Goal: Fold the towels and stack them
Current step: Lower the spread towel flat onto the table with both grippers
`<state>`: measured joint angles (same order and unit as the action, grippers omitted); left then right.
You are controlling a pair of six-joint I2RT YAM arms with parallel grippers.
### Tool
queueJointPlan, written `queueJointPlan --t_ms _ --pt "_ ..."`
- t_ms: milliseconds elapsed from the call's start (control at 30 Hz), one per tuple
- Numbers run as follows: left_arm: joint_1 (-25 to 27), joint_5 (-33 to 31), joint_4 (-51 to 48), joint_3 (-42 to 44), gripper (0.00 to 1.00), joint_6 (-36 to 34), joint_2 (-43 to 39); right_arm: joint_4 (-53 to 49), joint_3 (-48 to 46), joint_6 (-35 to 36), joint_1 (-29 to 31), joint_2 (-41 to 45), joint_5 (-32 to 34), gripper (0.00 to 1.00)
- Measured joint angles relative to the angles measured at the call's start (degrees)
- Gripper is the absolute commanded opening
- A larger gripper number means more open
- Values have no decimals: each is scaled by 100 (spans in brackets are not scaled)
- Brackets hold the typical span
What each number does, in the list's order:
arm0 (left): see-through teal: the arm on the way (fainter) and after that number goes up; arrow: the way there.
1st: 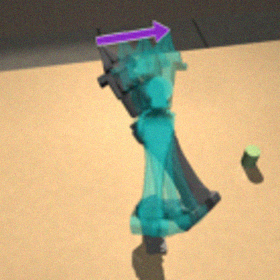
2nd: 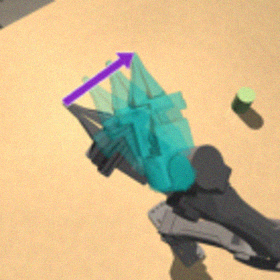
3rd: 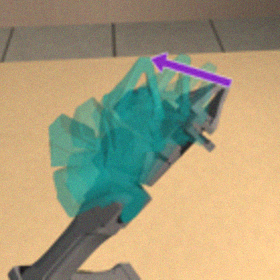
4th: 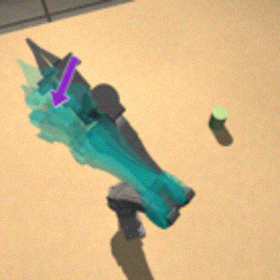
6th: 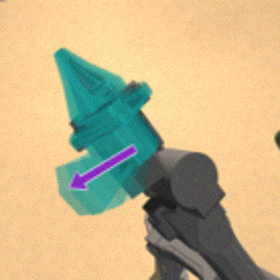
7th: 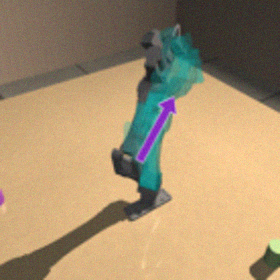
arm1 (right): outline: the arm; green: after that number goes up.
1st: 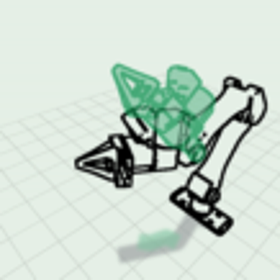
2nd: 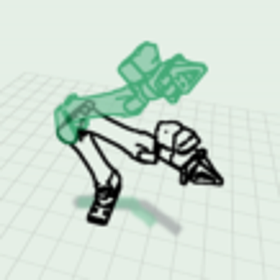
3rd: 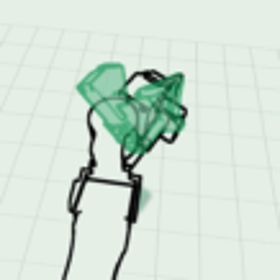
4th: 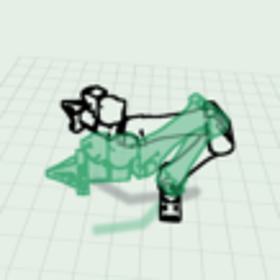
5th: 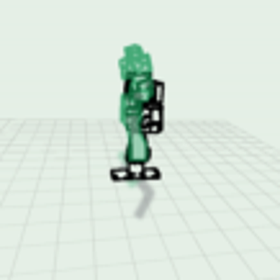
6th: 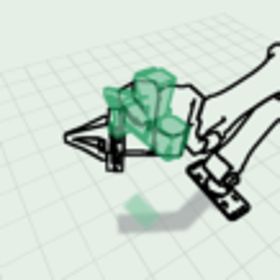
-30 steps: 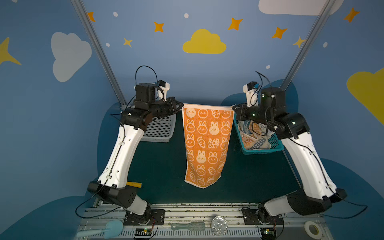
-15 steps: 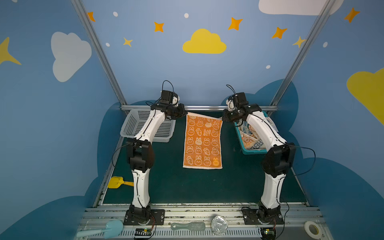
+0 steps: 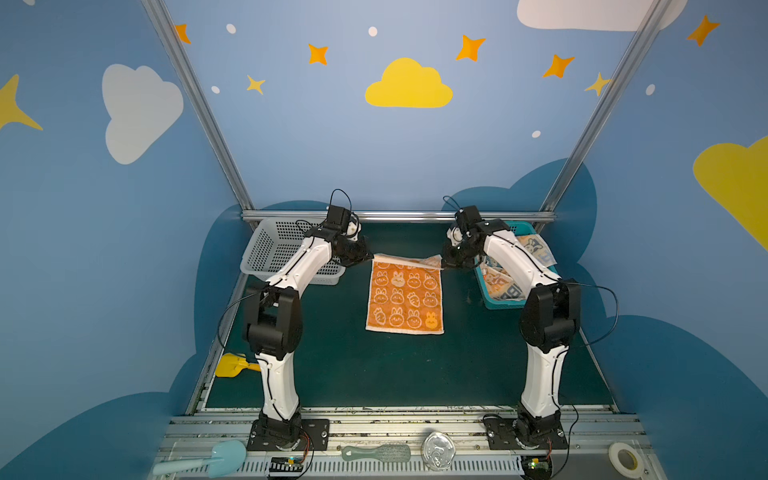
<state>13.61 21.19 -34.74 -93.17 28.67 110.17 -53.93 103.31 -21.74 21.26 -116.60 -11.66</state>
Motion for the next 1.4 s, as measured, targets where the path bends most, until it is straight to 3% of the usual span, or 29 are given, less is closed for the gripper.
queueJointPlan --t_ms 267,500,800,1100,1400 --pt "173 -131 140 1626 3 4 -675 -33 -1362 -358 564 313 59 0" --pt "420 -308 208 2332 3 52 -839 170 -2033 -708 782 627 72 0" --pt "776 -455 291 2243 3 129 -444 317 -2140 -848 715 437 105 0" --pt "704 -590 90 1139 3 83 501 199 -1228 -761 494 -334 92 0" --pt "590 -708 -153 750 3 -101 31 -286 -693 -632 415 133 278 0"
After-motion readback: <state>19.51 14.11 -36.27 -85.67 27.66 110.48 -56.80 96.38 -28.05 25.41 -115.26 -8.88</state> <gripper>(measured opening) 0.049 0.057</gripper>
